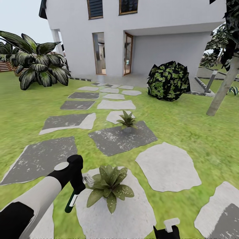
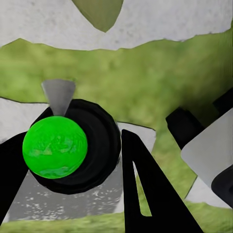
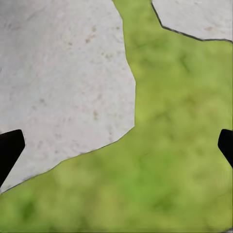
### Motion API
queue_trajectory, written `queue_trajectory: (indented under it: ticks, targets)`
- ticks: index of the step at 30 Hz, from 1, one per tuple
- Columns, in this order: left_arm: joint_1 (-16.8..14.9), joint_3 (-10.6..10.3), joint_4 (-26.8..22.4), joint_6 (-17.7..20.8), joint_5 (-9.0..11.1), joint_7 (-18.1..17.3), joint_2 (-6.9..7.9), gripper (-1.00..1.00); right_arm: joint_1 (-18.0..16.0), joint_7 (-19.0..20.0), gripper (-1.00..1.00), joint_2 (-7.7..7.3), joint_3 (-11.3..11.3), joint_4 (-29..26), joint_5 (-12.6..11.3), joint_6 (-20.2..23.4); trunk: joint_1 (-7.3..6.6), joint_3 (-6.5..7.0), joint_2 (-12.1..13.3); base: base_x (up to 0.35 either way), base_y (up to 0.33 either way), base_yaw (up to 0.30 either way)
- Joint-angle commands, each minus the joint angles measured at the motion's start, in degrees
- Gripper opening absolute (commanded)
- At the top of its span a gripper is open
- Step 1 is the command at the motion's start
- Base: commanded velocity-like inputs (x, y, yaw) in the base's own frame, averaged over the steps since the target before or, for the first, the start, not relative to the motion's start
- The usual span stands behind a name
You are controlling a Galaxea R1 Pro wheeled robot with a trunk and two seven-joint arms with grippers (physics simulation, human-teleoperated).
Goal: Pick up the pesticide atomizer in the garden and spray insectifuge to fully cover both potted plants in the garden.
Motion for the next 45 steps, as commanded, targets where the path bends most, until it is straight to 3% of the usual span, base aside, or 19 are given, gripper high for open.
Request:
queue_trajectory:
  ticks: [1,12,17,30,35,37,41,45]
  targets:
    - [0.0,-0.3,-0.1,0.6,-0.4,-0.6,0.04,-1.0,0.0,0.0,1.0,-0.02,0.2,0.1,0.1,-0.2,-0.02,-0.05,0.0,-0.085,0.109,0.0]
    - [0.1,-0.3,0.0,0.7,-0.2,-0.3,0.29,-1.0,0.0,0.0,1.0,-0.02,0.2,0.0,0.1,-0.2,-0.02,-0.05,0.0,-0.085,0.08,0.0]
    - [1.8,-0.1,1.5,0.6,-0.4,0.0,0.53,-1.0,0.0,0.0,1.0,-0.02,0.2,0.1,0.1,-0.2,-0.02,-0.05,0.0,-0.002,0.002,0.0]
    - [3.4,0.2,1.7,0.5,2.5,0.5,0.2,-1.0,0.0,0.0,1.0,-0.02,0.3,0.0,0.1,-0.2,-0.02,-0.05,0.0,0.165,0.056,0.0]
    - [6.5,0.2,1.6,0.4,2.7,4.7,0.1,-1.0,0.0,0.0,1.0,-0.02,0.3,0.1,0.1,-0.2,-0.02,-0.05,0.0,0.024,0.006,0.0]
    - [7.6,0.3,1.5,0.3,3.7,6.1,0.08,-1.0,0.0,0.0,1.0,-0.02,0.3,0.0,0.1,-0.2,-0.02,-0.05,0.0,0.002,0.001,0.0]
    - [8.2,0.4,1.6,-2.4,8.9,7.0,0.11,-1.0,0.0,0.0,1.0,0.0,0.2,0.0,0.1,-0.2,-0.02,-0.05,0.0,0.0,0.0,0.0]
    - [9.2,0.5,1.6,-3.4,10.2,9.8,0.41,-1.0,0.0,0.0,1.0,-0.01,0.3,0.0,0.1,-0.2,-0.02,-0.05,0.0,0.0,0.0,0.0]
